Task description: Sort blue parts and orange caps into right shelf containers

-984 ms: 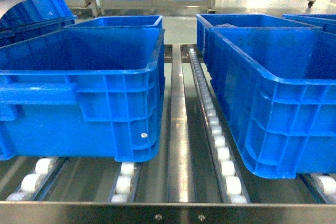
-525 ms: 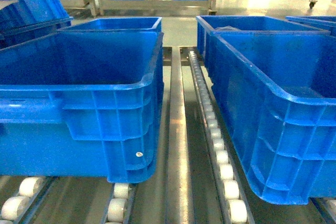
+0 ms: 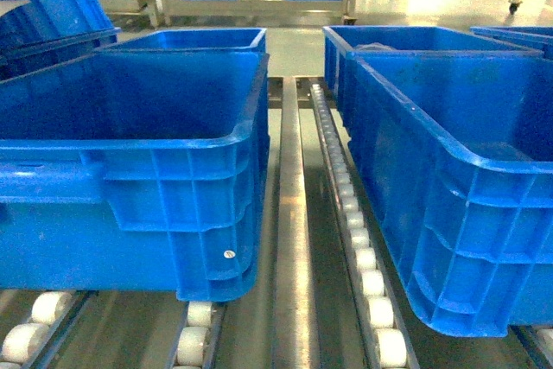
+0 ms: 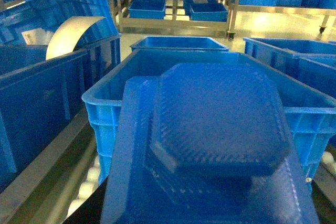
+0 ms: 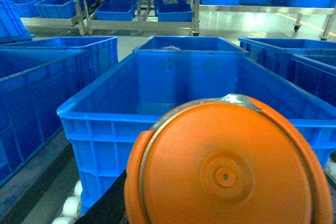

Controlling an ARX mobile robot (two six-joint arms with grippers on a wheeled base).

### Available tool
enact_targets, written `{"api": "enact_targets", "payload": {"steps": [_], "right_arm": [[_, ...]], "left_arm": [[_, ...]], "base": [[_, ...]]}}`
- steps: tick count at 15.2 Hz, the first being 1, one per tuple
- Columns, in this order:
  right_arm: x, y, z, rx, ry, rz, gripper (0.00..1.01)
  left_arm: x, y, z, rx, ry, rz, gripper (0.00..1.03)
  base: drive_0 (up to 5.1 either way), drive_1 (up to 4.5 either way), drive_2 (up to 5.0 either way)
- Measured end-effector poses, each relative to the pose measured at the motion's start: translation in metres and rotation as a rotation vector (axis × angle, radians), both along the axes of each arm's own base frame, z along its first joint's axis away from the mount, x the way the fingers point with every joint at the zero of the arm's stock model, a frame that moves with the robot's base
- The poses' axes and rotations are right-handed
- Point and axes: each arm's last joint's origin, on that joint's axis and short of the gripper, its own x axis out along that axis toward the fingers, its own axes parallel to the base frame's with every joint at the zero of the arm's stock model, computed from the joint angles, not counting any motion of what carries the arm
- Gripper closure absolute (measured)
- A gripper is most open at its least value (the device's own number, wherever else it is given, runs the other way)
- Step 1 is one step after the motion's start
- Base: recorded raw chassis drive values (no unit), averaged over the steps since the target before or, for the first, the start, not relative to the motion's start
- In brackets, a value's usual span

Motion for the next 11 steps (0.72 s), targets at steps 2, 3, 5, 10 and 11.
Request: {"api": "enact_targets", "payload": {"steps": [2, 3, 5, 10, 11], "right_arm": [[0.0, 0.0, 0.0, 0.0, 0.0, 0.0, 0.58], [0.0, 0.0, 0.0, 0.0, 0.0, 0.0, 0.58], [0.0, 0.0, 0.0, 0.0, 0.0, 0.0, 0.58], [0.0, 0.0, 0.0, 0.0, 0.0, 0.0, 0.58], [0.0, 0.0, 0.0, 0.0, 0.0, 0.0, 0.58]], "left_arm": [[0.0, 0.0, 0.0, 0.0, 0.0, 0.0, 0.61], [0.0, 0.0, 0.0, 0.0, 0.0, 0.0, 0.61], [0.0, 0.0, 0.0001, 0.0, 0.0, 0.0, 0.61], [0.0, 0.0, 0.0, 0.0, 0.0, 0.0, 0.61], [0.0, 0.0, 0.0, 0.0, 0.0, 0.0, 0.61]], "base": [[0.0, 0.0, 0.0], [0.0, 0.0, 0.0], [0.0, 0.0, 0.0], [0.0, 0.0, 0.0], [0.0, 0.0, 0.0]]}}
